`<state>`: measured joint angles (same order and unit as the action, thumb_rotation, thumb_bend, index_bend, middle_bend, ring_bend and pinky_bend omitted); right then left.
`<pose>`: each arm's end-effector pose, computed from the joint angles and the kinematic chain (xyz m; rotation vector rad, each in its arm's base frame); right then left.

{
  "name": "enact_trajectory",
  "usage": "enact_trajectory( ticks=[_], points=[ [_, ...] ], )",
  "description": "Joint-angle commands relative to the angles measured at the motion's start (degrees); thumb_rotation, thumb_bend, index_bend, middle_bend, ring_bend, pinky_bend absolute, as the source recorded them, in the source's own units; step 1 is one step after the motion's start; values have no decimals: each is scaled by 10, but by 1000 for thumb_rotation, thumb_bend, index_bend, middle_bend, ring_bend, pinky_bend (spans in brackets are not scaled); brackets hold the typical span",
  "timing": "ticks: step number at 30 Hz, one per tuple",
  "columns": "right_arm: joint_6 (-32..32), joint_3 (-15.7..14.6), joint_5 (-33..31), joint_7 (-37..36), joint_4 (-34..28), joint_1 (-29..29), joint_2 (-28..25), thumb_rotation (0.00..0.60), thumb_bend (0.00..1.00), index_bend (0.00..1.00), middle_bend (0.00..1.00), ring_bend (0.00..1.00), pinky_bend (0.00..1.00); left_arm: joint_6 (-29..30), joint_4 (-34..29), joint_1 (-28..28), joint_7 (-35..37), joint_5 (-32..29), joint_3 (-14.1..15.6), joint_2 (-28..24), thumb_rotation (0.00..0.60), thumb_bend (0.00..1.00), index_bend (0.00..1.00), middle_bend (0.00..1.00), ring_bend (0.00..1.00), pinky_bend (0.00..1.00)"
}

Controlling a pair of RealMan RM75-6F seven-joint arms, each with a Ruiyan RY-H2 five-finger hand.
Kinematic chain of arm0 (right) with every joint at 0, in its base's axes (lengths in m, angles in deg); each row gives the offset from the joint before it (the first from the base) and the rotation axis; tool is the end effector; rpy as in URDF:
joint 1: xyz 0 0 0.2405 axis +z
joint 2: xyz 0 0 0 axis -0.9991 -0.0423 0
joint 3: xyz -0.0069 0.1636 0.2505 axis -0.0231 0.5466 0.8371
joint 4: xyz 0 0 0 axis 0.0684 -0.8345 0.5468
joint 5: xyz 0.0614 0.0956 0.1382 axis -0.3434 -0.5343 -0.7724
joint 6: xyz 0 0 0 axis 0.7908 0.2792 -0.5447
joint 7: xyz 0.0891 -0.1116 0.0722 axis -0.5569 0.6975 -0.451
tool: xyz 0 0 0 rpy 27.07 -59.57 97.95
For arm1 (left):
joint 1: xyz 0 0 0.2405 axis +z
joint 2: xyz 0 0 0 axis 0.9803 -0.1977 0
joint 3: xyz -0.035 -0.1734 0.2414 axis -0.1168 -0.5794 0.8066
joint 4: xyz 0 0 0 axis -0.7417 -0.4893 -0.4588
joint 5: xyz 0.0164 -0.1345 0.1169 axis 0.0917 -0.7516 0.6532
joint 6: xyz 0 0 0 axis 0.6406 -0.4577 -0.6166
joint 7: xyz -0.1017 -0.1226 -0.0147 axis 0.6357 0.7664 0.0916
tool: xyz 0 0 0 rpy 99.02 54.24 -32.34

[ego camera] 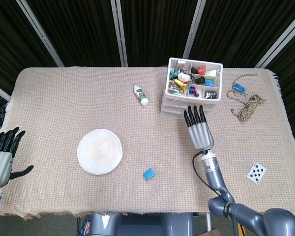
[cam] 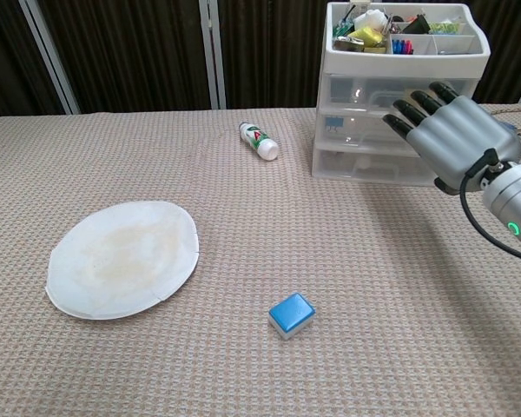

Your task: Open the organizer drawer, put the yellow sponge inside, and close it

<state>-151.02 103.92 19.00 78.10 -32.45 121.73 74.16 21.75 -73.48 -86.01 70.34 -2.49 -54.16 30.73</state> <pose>-0.2224 -0.3809 -0.0153 1.6048 -0.0708 0.4712 -0.3298 0.2139 0.1900 -1.4167 -0.8622 -0.9176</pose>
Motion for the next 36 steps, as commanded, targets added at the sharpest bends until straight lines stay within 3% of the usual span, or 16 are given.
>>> enact_trajectory(
  ticks=[1,8,15,23,29,32,36],
  points=[
    [4,3,-8,0,6,5,5,600,197,0,0,0,0,-1,-1,0,0,-1,0,-1,600,114,63,0,0,0],
    [-4,-2,-14,0,0,8,6,600,196,0,0,0,0,-4,-3,-1,2,-3,0,-3,600,115,63,0,0,0],
    [-39,-37,3,-36,-93,-30,-41,600,190,0,0,0,0,-2,-3,0,3,0,2,-4,600,114,63,0,0,0],
    [-92,-77,57,-143,-272,-79,-170,600,108,0,0,0,0,4,-1,1,1,7,3,-3,600,115,63,0,0,0],
    [-107,-103,43,-255,-411,-130,-273,600,55,0,0,0,0,9,2,2,0,12,4,-3,600,115,64,0,0,0],
    [-125,-131,65,-334,-462,-160,-336,600,48,0,0,0,0,12,4,3,-2,19,6,-2,600,115,63,0,0,0],
    [-157,-164,114,-387,-457,-190,-385,600,47,0,0,0,0,15,7,3,-6,23,7,0,600,115,63,0,0,0]
  ],
)
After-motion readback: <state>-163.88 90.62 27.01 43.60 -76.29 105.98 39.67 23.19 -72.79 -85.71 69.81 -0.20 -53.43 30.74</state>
